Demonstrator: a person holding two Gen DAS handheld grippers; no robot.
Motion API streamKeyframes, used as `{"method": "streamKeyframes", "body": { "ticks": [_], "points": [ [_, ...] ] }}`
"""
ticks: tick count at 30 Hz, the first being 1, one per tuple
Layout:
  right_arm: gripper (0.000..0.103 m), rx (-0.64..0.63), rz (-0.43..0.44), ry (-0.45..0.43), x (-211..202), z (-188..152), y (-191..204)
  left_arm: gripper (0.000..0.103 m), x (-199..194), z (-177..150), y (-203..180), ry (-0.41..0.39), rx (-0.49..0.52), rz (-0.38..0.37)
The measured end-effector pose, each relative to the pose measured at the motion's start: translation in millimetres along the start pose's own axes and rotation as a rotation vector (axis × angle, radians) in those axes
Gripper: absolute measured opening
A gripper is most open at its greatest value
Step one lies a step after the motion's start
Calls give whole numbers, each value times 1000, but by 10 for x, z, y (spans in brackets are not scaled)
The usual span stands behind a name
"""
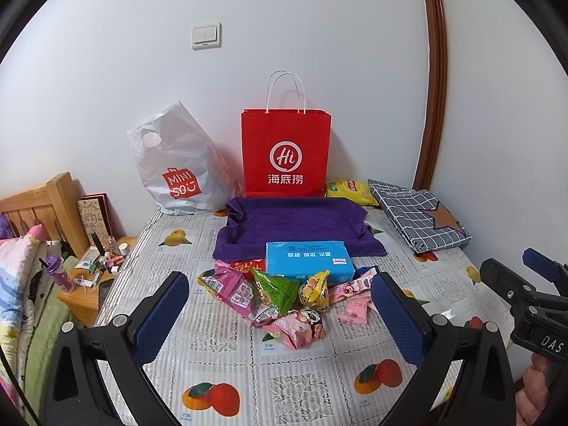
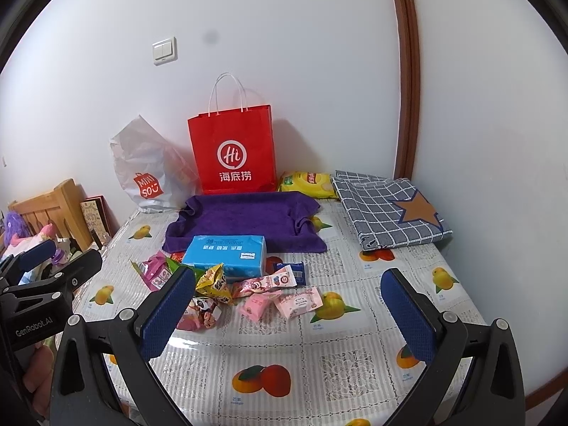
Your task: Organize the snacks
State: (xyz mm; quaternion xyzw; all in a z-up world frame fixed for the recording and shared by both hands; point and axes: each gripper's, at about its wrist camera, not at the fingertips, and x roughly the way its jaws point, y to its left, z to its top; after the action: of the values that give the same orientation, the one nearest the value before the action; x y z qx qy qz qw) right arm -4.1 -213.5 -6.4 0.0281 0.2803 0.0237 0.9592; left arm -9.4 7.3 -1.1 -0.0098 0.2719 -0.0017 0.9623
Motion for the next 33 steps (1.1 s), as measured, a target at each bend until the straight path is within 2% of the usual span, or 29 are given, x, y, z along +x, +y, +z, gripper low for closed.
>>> {"method": "streamKeyframes", "body": {
  "ticks": [33],
  "points": [
    [103, -4, 7, -10, -49, -20, 18, 103, -31, 12, -29, -1, 2, -5]
  ]
}}
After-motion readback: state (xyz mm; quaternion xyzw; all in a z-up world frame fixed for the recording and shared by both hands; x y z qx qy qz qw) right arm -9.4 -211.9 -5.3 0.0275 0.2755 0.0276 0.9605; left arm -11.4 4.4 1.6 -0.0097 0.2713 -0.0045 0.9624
